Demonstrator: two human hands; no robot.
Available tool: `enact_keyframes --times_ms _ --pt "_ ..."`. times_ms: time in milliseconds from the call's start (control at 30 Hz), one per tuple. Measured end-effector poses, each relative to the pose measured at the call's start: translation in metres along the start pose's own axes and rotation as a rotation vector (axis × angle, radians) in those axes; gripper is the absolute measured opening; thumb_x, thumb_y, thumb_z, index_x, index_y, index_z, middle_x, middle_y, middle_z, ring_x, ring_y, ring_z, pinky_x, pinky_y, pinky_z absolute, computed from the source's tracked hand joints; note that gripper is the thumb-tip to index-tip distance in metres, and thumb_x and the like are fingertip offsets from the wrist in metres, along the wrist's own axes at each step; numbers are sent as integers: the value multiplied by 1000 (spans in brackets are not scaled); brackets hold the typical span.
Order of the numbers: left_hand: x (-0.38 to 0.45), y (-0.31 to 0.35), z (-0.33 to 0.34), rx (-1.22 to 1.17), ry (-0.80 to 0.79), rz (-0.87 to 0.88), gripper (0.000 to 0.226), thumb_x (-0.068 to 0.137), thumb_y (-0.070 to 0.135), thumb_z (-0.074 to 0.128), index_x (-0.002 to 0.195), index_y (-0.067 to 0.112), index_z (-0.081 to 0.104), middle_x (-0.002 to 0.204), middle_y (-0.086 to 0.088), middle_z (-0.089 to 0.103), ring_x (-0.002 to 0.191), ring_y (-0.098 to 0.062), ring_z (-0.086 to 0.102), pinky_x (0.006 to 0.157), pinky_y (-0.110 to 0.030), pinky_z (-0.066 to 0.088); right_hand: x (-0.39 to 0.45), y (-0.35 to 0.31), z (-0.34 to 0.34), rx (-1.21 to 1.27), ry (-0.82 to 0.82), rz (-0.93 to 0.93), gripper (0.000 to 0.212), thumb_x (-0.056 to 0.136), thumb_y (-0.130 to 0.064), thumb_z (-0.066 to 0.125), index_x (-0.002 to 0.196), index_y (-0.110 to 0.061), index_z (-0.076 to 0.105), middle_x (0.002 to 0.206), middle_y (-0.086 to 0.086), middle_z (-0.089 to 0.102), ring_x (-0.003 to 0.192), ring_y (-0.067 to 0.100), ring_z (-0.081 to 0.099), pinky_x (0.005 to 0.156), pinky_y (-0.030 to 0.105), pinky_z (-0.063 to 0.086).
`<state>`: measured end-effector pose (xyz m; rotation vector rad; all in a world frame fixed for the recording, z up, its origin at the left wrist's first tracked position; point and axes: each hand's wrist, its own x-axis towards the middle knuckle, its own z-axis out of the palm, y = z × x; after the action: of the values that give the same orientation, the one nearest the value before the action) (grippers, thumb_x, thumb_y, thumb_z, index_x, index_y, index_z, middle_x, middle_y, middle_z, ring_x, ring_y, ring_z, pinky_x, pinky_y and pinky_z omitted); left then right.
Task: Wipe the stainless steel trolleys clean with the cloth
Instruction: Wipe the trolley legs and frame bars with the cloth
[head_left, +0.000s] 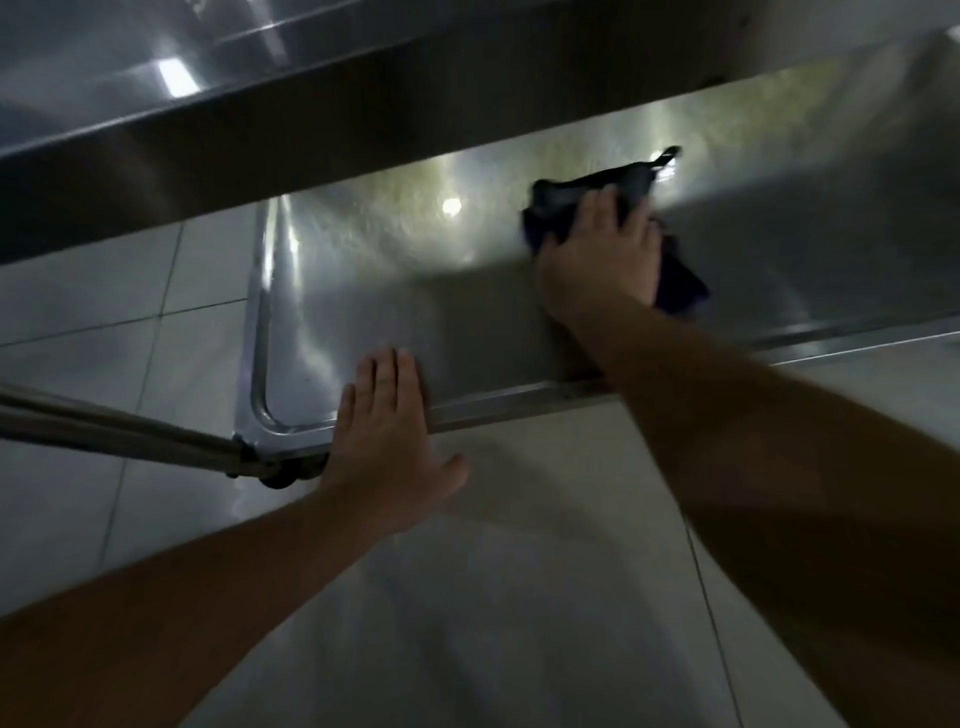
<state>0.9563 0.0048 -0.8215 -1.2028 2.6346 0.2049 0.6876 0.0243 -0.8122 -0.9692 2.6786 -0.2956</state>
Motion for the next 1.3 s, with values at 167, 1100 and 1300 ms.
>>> enact_keyframes --times_ms 167,1100,1300 --pt "-2 1 -3 -12 2 -11 126 84 70 60 165 12 -17 174 -10 -21 161 -29 -20 129 -43 -6 -28 -76 26 -62 -103 -476 69 108 -52 20 167 -20 9 175 1 4 160 32 -4 129 46 3" --pt "-20 -52 -16 -187 -27 22 112 95 67 51 166 17 -19 174 -8 -24 159 -26 -25 129 -42 -12 -26 -171 57 -36 -124 -518 71 106 -54 27 167 -21 13 175 0 7 160 31 1 128 49 4" --pt "-23 -84 -25 -226 -67 -172 100 102 72 32 168 9 -9 175 -11 -20 160 -25 -21 125 -35 -15 -24 -74 36 17 46 -175 69 104 -53 33 164 -22 20 174 2 14 159 35 10 127 52 10"
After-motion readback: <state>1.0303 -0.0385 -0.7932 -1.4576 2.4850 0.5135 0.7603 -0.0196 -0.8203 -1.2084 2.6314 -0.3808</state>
